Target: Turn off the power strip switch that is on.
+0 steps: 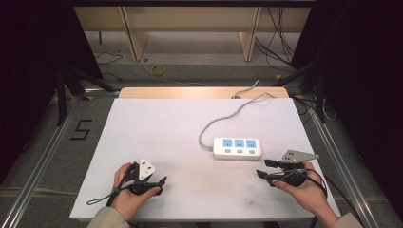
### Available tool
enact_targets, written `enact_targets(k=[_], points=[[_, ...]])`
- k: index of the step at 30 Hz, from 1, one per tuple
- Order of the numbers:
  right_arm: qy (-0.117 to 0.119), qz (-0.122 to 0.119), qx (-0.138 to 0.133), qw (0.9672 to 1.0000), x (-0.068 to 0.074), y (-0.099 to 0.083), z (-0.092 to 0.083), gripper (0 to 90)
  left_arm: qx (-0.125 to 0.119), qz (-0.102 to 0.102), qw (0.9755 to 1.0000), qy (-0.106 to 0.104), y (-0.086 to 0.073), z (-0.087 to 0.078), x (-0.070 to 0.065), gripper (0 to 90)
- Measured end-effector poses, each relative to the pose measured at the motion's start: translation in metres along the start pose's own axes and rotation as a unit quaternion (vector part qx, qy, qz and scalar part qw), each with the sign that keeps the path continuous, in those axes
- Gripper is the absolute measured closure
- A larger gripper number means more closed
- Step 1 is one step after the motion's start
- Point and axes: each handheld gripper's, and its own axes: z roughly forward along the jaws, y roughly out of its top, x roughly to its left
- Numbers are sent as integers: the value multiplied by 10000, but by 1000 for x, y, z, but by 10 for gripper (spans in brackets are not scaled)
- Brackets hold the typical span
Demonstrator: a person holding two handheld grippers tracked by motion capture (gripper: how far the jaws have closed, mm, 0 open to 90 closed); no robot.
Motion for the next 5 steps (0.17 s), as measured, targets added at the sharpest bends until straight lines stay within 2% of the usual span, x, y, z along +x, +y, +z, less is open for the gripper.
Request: enact_targets(k=[5], points=[[9, 13, -19, 10000, 0, 0, 0, 423, 15, -56, 10000, 3, -1, 2, 2, 224]])
